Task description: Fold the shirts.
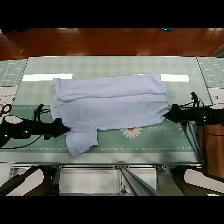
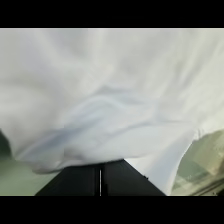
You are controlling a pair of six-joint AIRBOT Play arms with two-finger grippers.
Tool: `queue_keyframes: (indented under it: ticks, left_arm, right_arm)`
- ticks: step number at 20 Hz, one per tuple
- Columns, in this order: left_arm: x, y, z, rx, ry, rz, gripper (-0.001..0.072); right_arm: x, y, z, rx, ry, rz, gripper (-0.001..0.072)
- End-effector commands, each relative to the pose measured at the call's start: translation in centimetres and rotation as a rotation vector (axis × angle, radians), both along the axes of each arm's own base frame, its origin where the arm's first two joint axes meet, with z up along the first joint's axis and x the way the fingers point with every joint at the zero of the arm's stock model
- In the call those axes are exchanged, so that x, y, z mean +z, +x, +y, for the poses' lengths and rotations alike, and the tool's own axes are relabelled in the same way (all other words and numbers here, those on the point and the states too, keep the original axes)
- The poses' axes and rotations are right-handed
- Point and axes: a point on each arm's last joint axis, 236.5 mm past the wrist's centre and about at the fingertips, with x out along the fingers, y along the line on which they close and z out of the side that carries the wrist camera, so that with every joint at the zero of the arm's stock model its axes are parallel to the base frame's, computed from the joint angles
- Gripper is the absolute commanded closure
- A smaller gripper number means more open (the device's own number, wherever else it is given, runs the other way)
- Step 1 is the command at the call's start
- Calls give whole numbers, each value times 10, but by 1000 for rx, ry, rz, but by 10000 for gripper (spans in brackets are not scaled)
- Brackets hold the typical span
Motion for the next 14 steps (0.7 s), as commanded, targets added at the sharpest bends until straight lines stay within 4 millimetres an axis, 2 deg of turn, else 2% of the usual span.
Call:
queue_keyframes:
  ticks: [1, 4, 7, 11, 14]
  left_arm:
    - [30, 24, 16, 28, -35, -53, 689]
    - [56, 67, 33, 66, 8, -175, 689]
    - [73, 114, 37, 66, 34, -258, 689]
    - [78, 175, 32, 37, 28, -277, 689]
    - [76, 220, 31, 34, 22, -287, 689]
  right_arm:
    - [33, 14, 0, 74, -39, -80, 690]
    - [60, 35, -5, 87, -76, -154, 690]
    - [73, 68, -3, 108, -104, -210, 690]
    - [78, 120, -5, 96, -121, -250, 690]
    - [75, 155, 0, 114, -121, -264, 690]
